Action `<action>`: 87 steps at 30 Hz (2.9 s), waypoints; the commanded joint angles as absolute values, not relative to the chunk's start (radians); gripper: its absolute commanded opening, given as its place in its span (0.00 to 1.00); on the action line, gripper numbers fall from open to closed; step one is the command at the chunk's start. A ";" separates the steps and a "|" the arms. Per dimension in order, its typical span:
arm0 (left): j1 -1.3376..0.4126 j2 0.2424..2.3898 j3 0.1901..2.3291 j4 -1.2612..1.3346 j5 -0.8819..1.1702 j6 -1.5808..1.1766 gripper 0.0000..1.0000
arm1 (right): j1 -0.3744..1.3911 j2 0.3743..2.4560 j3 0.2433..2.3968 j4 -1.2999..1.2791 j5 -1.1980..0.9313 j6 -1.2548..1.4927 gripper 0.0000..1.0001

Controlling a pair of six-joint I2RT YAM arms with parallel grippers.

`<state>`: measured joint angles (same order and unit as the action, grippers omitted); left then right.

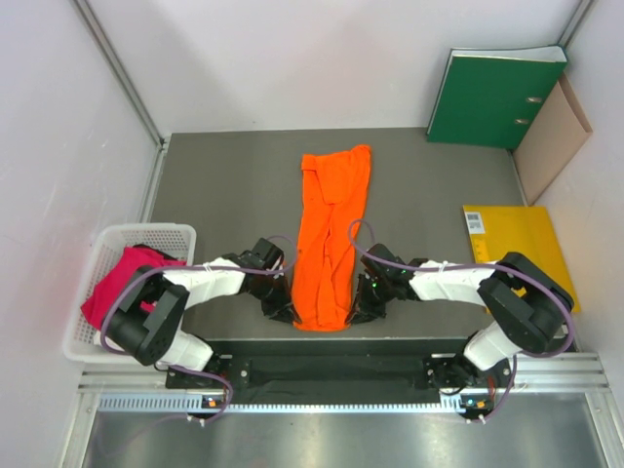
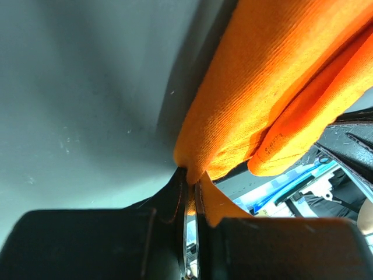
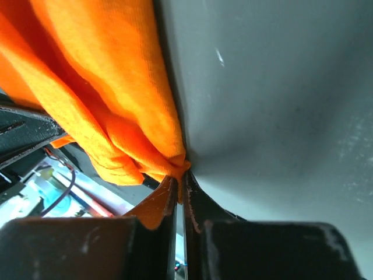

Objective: Fold and stack the t-shirts
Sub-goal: Grab the bottom of the folded rectangular tshirt with both arms, then fold the folded rectangular tshirt in 1/3 of the way

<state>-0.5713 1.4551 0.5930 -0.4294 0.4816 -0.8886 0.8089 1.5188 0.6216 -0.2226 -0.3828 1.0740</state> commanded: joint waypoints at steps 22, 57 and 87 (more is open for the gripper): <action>-0.735 1.260 0.630 -0.554 0.410 -0.999 0.00 | 0.839 1.312 0.615 -0.383 -0.360 0.925 0.00; -0.420 1.861 1.525 -0.801 0.293 -0.623 0.00 | 0.572 1.825 1.496 -0.641 -0.020 0.443 0.02; -0.318 1.709 1.126 -0.519 0.413 -0.640 0.95 | 0.492 1.618 0.984 -0.301 -0.220 0.716 0.77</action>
<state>-0.3157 1.7340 1.1790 -0.6395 0.3706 -0.5858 0.5026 1.5867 1.0962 -0.4007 -0.0204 0.6071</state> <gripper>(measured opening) 0.961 0.784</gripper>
